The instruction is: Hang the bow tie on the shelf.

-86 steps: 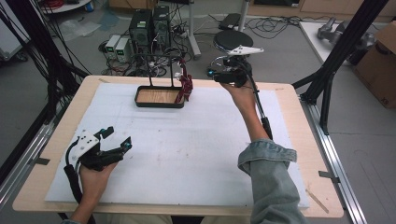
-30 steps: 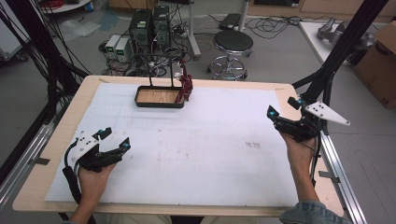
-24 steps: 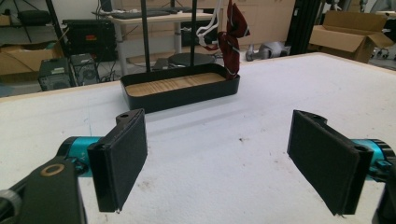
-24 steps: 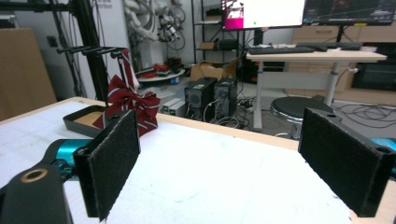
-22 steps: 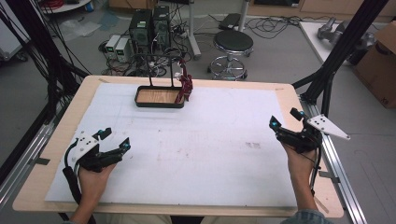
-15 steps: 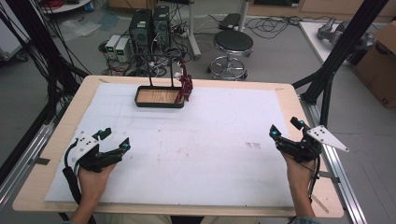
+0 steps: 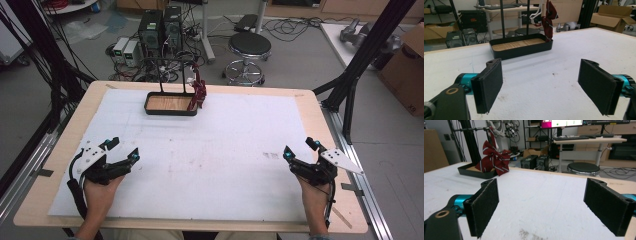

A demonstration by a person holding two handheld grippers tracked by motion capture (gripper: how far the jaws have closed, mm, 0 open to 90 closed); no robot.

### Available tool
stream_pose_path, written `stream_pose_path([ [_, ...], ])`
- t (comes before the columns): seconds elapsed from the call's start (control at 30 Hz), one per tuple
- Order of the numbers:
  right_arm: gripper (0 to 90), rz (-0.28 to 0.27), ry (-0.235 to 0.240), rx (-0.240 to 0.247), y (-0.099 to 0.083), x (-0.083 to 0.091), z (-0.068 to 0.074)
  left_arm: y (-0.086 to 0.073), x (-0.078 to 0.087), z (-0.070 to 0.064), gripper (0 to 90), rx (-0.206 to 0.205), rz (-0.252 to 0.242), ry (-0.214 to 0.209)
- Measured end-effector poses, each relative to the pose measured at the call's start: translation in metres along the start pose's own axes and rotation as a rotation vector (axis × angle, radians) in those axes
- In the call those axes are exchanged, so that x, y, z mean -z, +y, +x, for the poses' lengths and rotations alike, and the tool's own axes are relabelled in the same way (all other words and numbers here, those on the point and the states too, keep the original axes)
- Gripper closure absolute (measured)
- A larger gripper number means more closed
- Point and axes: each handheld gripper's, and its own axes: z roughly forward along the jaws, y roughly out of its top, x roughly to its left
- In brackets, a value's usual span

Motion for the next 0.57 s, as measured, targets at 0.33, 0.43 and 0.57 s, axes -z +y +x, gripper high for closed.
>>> stream_pose_path([
  [0.33,11.9,0.03,-0.006,-0.022,-0.022,0.004,0.002,0.0,-0.001,0.0,20.2,0.004,0.002,0.0],
  [0.43,11.9,0.028,-0.011,-0.037,-0.025,0.006,0.001,0.0,-0.001,0.0,20.2,0.003,0.003,0.002],
  [0.57,11.9,0.024,-0.014,-0.039,-0.025,0.007,0.0,0.0,-0.001,0.0,20.2,0.003,0.004,0.004],
])
